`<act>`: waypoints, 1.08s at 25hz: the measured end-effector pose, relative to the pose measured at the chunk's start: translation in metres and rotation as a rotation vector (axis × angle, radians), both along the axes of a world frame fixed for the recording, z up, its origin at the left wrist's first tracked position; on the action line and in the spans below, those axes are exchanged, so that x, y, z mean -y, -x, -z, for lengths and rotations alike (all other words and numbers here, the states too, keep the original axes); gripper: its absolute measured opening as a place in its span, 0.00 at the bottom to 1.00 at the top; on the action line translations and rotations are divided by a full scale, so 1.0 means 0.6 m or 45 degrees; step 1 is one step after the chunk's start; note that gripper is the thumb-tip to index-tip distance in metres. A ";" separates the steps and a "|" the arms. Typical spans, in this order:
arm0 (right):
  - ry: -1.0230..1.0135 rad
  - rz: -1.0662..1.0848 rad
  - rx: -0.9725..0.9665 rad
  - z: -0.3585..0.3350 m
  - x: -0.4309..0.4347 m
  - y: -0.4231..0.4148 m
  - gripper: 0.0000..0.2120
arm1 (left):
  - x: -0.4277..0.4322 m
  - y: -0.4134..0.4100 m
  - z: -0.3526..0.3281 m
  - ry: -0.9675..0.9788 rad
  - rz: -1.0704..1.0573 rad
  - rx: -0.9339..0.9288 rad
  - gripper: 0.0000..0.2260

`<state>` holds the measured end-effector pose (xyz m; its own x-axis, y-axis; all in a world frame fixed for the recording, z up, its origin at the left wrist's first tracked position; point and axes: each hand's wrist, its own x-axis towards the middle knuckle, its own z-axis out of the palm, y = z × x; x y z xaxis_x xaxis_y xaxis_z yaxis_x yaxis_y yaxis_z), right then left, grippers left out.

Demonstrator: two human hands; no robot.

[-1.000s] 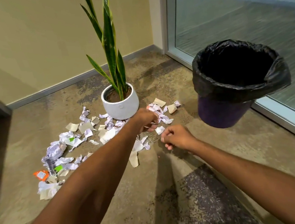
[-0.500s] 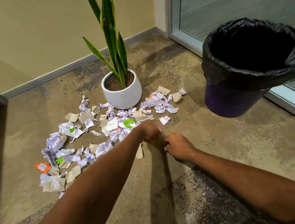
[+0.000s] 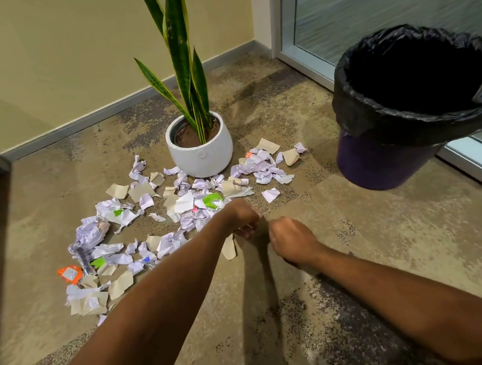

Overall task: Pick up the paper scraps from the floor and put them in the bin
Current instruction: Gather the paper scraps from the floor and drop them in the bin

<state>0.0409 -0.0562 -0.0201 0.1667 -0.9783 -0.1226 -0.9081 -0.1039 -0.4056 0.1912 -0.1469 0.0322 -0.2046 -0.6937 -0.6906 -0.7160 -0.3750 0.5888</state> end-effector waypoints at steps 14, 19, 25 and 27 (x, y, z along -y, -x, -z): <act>0.654 0.539 0.595 -0.354 0.132 0.205 0.06 | 0.017 0.071 -0.033 0.036 -0.329 -0.354 0.05; 0.757 0.807 0.491 -0.397 0.146 0.330 0.06 | 0.015 0.116 -0.047 0.067 -0.344 -0.409 0.07; 0.700 1.033 0.688 -0.378 0.146 0.394 0.14 | 0.015 0.141 -0.047 0.077 -0.349 -0.446 0.06; 0.730 1.035 0.720 -0.379 0.144 0.390 0.15 | 0.023 0.140 -0.037 0.105 -0.342 -0.427 0.05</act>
